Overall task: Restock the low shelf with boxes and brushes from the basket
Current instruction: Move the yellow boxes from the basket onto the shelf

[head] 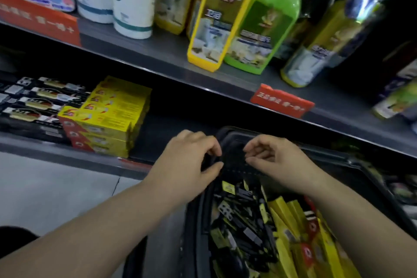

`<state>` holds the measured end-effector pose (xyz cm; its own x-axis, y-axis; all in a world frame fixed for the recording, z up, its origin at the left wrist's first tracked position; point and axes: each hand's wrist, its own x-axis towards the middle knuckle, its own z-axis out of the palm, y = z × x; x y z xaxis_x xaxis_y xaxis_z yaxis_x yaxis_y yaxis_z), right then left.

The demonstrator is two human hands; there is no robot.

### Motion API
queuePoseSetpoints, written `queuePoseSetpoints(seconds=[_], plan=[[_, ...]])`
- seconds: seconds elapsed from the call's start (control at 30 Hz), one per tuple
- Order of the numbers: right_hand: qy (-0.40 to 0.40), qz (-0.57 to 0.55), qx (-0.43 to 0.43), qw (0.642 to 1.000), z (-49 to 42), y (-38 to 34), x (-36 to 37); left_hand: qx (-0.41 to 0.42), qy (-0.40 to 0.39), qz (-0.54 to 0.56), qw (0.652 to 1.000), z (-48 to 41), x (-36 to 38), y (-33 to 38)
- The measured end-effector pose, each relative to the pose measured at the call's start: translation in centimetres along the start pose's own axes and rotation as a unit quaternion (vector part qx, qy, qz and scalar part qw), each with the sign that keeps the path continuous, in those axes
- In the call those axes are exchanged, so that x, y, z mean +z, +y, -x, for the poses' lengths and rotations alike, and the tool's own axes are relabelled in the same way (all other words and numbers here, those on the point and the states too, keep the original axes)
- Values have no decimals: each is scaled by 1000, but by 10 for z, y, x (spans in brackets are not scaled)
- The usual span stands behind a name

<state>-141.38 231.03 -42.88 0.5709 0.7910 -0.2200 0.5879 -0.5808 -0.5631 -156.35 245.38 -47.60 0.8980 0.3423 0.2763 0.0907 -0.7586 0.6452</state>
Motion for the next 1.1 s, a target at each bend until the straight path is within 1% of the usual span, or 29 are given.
queuePoseSetpoints(seconds=[0.07, 0.13, 0.2, 0.27, 0.33, 0.37, 0.43, 0.53, 0.57, 0.63, 0.67, 0.7, 0.77, 0.83, 0.9, 0.97, 1.0, 1.03, 1.07, 1.1], plan=[[16, 26, 52, 998, 19, 40, -7, 39, -54, -6, 998, -2, 4, 15], [17, 79, 116, 990, 41, 86, -9, 55, -101, 19, 993, -6, 16, 32], [1, 165, 195, 967, 63, 131, -2, 56, -134, 36, 989, -7, 30, 46], [-25, 226, 273, 935, 83, 168, 7, 64, -158, 44, 984, -6, 45, 58], [-33, 264, 334, 904, 95, 193, 11, 68, -182, 52, 980, -5, 58, 66], [-29, 263, 355, 897, 98, 202, 10, 67, -197, 55, 977, -3, 63, 69], [-19, 243, 366, 898, 98, 216, 12, 65, -226, 58, 970, 0, 71, 73], [-65, 251, 361, 896, 96, 223, 23, 54, -264, 59, 961, 3, 79, 73], [-50, 280, 351, 892, 96, 225, 24, 48, -271, 61, 960, 4, 81, 72], [41, 379, 306, 873, 97, 230, 19, 36, -277, 65, 958, 4, 84, 71], [83, 407, 298, 859, 98, 232, 13, 26, -278, 73, 958, 3, 85, 71], [105, 414, 313, 849, 99, 235, 8, 16, -278, 83, 957, 3, 86, 71], [85, 391, 377, 835, 102, 240, 3, 1, -279, 98, 955, 3, 86, 71], [58, 344, 422, 837, 106, 244, 3, -15, -284, 111, 952, 2, 85, 71], [59, 288, 433, 852, 109, 234, -3, -51, -285, 136, 947, 1, 84, 72], [71, 208, 417, 882, 109, 213, -16, -116, -283, 180, 935, 1, 84, 74], [85, 124, 403, 903, 110, 198, -20, -166, -286, 218, 918, 1, 84, 75], [95, 22, 378, 921, 113, 179, -21, -224, -294, 270, 889, 2, 85, 77], [92, -67, 339, 934, 118, 159, -19, -277, -305, 328, 850, 3, 86, 79], [70, -116, 300, 944, 124, 139, -13, -318, -314, 378, 811, 5, 87, 83]])
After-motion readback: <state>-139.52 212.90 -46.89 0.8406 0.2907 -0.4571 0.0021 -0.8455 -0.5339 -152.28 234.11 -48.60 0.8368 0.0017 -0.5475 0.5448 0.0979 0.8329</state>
